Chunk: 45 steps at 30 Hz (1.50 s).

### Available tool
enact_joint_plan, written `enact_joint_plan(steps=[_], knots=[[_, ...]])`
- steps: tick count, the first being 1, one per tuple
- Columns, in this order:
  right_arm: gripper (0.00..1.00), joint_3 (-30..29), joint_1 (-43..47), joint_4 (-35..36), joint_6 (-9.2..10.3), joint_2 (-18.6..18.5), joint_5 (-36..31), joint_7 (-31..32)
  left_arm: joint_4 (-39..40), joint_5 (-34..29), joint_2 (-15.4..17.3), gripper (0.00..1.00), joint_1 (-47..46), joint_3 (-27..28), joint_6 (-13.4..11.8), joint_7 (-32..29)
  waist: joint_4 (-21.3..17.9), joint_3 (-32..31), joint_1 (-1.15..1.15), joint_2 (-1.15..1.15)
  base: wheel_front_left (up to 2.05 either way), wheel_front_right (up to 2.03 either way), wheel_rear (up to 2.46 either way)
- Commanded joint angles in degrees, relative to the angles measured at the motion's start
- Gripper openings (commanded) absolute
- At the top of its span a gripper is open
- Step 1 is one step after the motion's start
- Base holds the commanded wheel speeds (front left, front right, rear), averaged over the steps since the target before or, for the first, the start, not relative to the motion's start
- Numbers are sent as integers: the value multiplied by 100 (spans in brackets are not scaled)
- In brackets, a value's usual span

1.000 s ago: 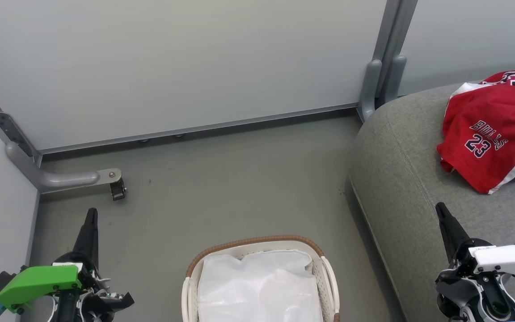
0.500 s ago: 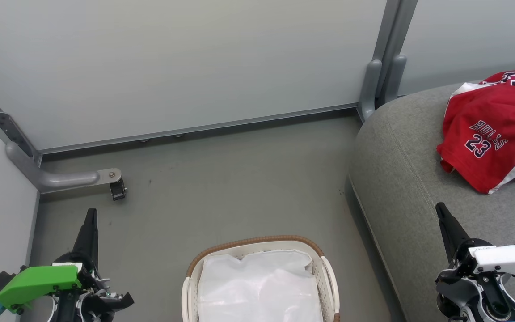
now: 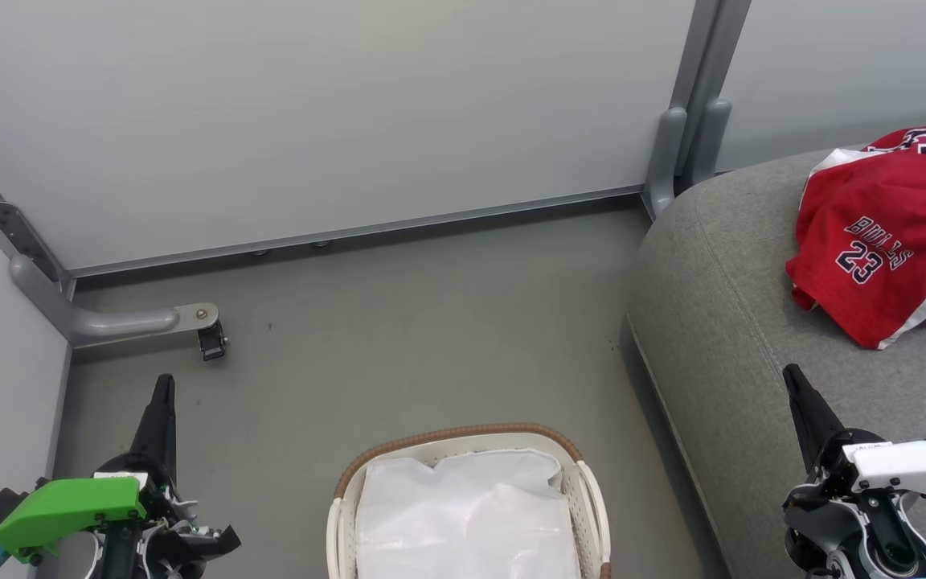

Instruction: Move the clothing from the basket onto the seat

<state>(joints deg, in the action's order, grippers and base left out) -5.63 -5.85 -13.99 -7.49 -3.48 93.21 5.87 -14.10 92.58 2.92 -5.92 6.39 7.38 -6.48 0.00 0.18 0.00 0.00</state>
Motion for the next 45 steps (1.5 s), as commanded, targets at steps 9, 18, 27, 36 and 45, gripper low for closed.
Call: enact_joint_plan(steps=[9,18,27,36,45], knots=[[0,-30,-49,5,0,-4,-29,15,11,-18,13,0,-62,21,26,-17,0,0,0,0,0,0,0],[0,-38,-50,5,0,4,-38,28,11,-21,11,0,-62,22,26,-19,0,0,0,0,0,0,0],[0,-46,-51,4,0,10,-44,38,11,-22,10,0,-63,24,26,-22,0,0,0,0,0,0,0],[0,-53,-52,3,0,14,-50,45,11,-25,8,0,-63,25,26,-24,0,0,0,0,0,0,0],[0,-59,-52,2,0,19,-47,53,11,-27,7,0,-63,27,26,-25,0,0,0,0,0,0,0]])
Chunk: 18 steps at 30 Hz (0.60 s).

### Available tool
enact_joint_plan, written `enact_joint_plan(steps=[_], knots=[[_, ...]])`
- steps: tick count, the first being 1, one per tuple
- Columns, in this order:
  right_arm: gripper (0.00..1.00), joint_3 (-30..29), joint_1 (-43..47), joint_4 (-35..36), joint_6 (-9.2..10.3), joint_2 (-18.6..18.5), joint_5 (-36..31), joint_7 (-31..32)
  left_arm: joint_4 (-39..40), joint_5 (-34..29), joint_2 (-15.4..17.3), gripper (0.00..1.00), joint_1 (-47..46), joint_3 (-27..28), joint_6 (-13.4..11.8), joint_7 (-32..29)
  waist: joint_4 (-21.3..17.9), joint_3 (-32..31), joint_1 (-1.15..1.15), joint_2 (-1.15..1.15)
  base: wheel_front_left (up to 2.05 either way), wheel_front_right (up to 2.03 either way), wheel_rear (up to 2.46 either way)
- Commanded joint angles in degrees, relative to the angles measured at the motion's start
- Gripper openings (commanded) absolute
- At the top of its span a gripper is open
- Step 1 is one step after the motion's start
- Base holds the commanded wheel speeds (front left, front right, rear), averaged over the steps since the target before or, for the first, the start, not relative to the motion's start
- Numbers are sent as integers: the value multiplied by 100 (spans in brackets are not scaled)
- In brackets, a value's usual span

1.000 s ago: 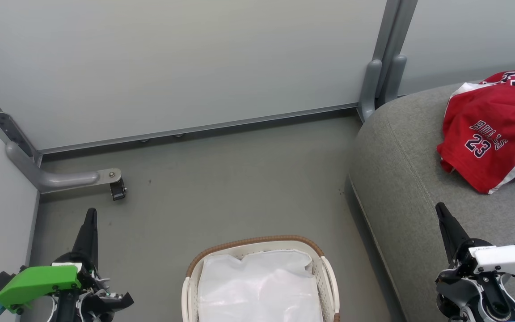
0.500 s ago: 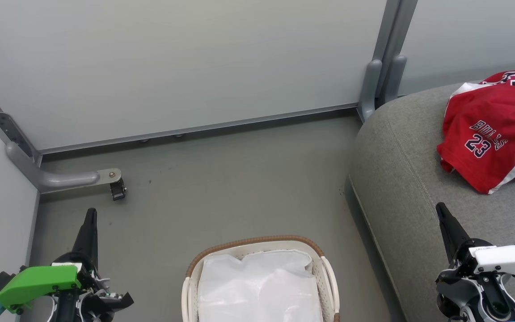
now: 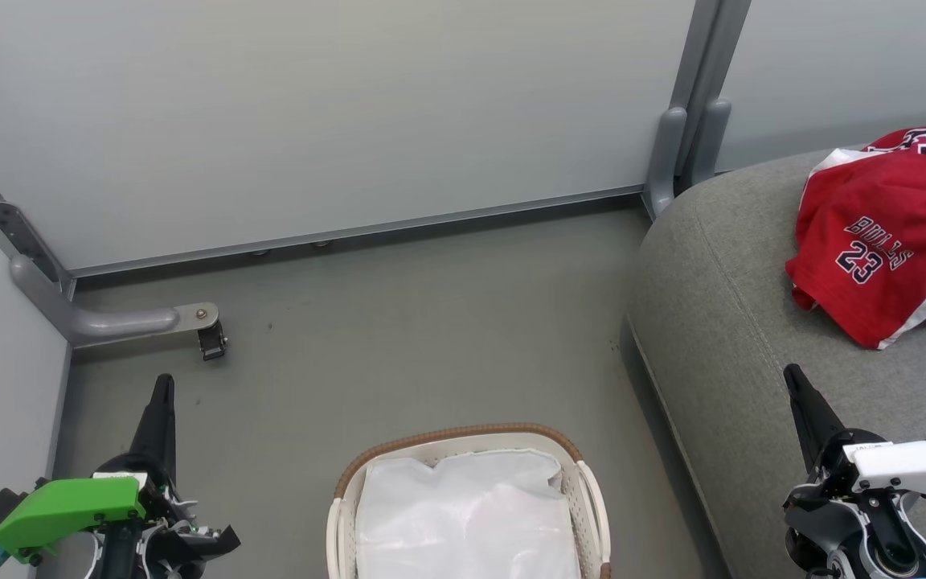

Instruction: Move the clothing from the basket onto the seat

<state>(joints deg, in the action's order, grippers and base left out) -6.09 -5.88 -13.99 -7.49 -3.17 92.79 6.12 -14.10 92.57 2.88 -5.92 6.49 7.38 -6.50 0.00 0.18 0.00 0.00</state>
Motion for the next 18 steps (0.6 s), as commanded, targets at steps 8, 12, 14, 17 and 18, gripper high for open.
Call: enact_joint_plan(steps=[8,12,14,17,18], knots=[[0,-18,-50,2,0,-9,-12,34,11,-27,10,0,-63,18,26,-24,0,0,0,0,0,0,0],[0,-21,-50,2,0,-8,-15,31,11,-28,9,0,-63,18,26,-25,0,0,0,0,0,0,0],[0,-22,-51,2,0,-6,-17,33,11,-28,9,0,-64,18,26,-25,0,0,0,0,0,0,0],[0,-24,-50,1,0,-5,-20,34,11,-29,9,0,-64,19,26,-26,0,0,0,0,0,0,0],[0,-25,-50,1,0,-4,-20,35,11,-29,9,0,-64,19,26,-26,0,0,0,0,0,0,0]])
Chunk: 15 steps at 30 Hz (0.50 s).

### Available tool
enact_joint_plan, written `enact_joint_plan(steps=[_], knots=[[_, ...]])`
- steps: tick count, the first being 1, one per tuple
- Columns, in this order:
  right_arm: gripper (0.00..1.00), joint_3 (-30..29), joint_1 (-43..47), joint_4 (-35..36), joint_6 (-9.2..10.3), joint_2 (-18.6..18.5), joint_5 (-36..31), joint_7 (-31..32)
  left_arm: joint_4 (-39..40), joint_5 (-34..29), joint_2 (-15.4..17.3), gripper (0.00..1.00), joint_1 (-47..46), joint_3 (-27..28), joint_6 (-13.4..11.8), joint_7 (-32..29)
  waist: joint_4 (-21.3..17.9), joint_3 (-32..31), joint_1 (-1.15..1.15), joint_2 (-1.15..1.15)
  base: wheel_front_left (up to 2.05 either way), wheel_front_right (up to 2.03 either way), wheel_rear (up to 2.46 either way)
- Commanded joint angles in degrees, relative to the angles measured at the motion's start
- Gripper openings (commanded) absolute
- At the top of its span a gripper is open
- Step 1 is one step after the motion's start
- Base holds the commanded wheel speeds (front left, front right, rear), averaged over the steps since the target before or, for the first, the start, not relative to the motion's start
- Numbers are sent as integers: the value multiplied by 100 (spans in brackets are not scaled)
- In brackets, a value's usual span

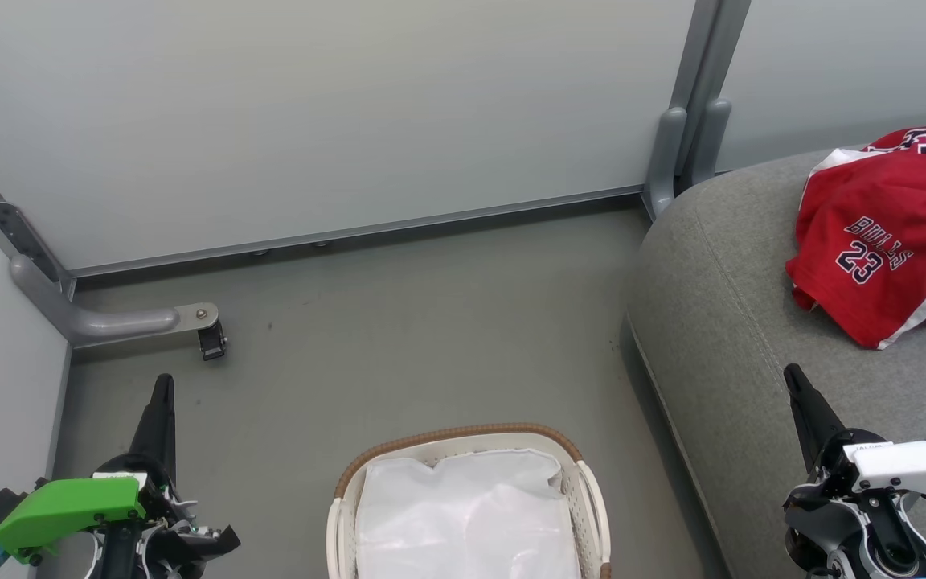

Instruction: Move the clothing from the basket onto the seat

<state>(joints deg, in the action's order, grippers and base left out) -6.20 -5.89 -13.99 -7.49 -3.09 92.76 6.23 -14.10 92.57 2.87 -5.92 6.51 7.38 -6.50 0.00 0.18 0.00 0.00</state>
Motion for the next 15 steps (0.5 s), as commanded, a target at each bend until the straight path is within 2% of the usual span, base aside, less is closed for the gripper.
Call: enact_joint_plan(steps=[1,15], knots=[[0,-15,-49,1,0,-11,-18,22,11,-29,10,0,-64,17,26,-26,0,0,0,0,0,0,0],[0,-23,-49,1,0,-6,-24,31,11,-31,9,0,-64,17,26,-27,0,0,0,0,0,0,0]])
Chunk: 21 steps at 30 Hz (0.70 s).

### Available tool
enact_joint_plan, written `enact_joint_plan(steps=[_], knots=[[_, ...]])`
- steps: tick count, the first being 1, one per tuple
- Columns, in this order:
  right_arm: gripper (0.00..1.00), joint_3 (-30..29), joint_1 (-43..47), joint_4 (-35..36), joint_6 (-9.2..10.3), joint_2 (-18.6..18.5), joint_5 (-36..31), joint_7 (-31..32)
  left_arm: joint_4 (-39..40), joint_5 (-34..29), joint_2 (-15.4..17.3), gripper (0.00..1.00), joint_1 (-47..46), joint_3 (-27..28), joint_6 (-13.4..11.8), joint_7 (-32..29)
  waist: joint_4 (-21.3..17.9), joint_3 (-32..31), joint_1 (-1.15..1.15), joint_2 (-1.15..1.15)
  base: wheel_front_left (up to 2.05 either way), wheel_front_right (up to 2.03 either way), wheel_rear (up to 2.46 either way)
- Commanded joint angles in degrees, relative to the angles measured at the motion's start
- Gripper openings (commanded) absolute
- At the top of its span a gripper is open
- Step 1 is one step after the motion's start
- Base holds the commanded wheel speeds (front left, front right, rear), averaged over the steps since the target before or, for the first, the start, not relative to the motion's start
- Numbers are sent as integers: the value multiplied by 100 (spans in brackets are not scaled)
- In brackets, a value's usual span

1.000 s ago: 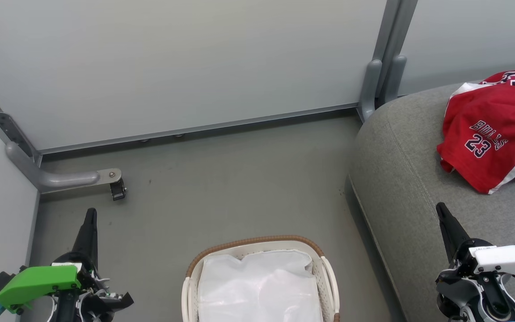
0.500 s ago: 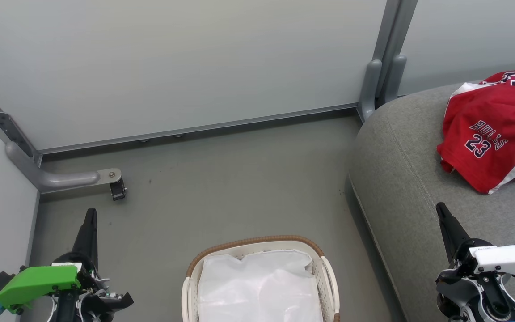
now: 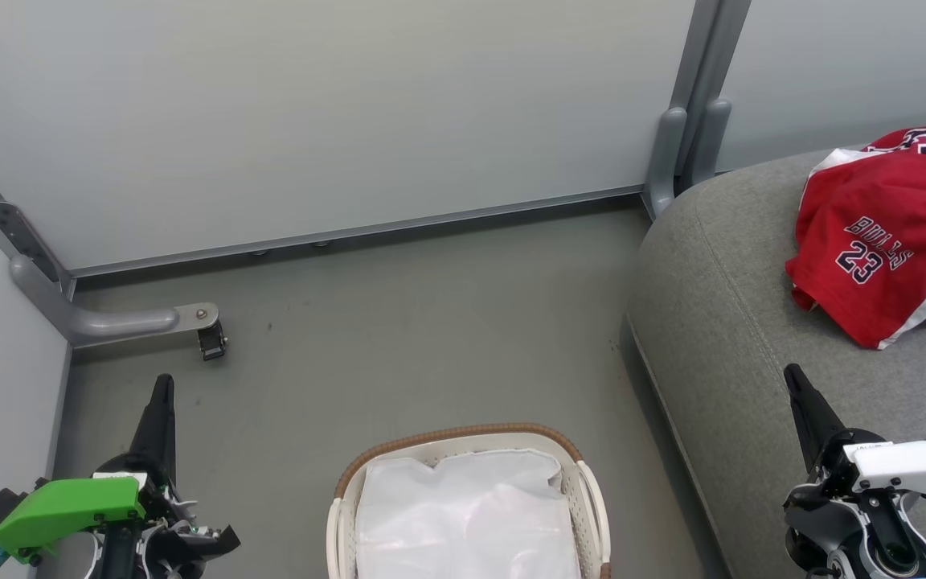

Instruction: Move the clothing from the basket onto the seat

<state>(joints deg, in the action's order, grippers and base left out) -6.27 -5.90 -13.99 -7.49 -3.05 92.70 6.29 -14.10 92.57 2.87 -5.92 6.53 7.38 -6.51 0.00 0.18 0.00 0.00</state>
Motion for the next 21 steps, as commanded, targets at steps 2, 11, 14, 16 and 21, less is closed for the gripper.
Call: enact_joint_plan(steps=[2,11,14,16,21], knots=[[0,-18,-48,1,0,-9,-18,27,11,-31,8,0,-64,15,26,-26,0,0,0,0,0,0,0],[0,-21,-49,0,0,-6,-24,31,12,-32,8,0,-64,17,26,-26,0,0,0,0,0,0,0],[0,-22,-49,0,0,-6,-25,32,12,-32,8,0,-64,16,26,-26,0,0,0,0,0,0,0],[0,-22,-49,0,0,-5,-26,28,12,-32,8,0,-64,16,26,-26,0,0,0,0,0,0,0],[0,-24,-49,0,0,-3,-28,31,12,-32,8,0,-64,17,26,-27,0,0,0,0,0,0,0]])
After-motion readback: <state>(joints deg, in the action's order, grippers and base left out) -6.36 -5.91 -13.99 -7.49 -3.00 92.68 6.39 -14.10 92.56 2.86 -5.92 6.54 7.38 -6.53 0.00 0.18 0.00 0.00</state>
